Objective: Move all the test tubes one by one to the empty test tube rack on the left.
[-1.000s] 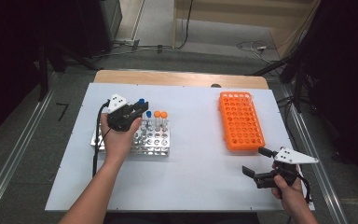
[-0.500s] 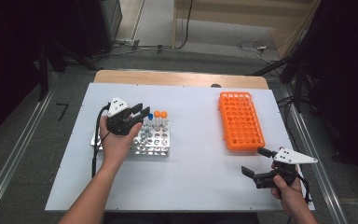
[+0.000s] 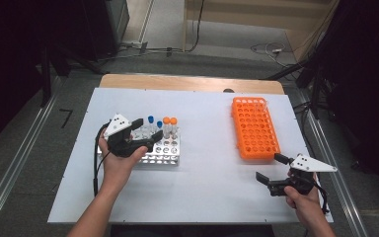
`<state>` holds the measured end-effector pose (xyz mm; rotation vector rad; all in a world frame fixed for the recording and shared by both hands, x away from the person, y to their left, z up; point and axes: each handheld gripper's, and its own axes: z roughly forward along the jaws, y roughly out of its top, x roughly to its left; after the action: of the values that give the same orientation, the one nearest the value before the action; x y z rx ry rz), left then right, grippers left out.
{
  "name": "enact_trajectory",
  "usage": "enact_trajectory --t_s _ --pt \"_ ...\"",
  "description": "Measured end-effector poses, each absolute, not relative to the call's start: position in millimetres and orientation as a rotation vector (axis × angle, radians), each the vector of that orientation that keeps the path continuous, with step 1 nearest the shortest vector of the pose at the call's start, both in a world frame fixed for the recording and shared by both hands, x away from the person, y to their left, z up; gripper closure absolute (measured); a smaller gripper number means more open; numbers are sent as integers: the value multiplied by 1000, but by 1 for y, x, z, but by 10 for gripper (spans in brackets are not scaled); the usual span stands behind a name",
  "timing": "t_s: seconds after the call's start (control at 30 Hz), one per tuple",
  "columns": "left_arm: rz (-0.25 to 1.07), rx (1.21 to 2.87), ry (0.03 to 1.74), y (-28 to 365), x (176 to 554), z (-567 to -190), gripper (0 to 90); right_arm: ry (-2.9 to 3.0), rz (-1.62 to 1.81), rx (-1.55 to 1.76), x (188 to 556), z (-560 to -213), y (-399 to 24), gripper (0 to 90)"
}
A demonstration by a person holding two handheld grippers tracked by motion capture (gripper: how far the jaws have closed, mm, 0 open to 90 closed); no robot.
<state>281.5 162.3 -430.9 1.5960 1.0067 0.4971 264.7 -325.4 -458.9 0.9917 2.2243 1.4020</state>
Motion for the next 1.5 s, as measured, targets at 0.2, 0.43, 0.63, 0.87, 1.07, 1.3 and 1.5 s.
enact_trajectory --t_s 0.2,0.43,0.63,0.87,1.07,1.3,1.5 --pt "473 1575 972 166 257 -431 6 2176 1389 1037 271 -456 -327 21" --pt "452 1579 943 168 234 -437 0 2118 1361 1111 282 -451 -328 41" --pt "425 1589 914 165 219 -444 0 2057 1356 1163 298 -446 -330 124" --pt "418 1592 919 167 213 -449 0 2029 1358 1191 322 -440 -332 236" --pt "408 1583 936 167 214 -453 0 1998 1357 1202 349 -433 -335 293" --pt "387 1587 939 161 217 -456 0 1986 1327 1232 382 -428 -338 364" --pt "378 1594 939 160 216 -458 0 2001 1314 1262 402 -434 -341 457"
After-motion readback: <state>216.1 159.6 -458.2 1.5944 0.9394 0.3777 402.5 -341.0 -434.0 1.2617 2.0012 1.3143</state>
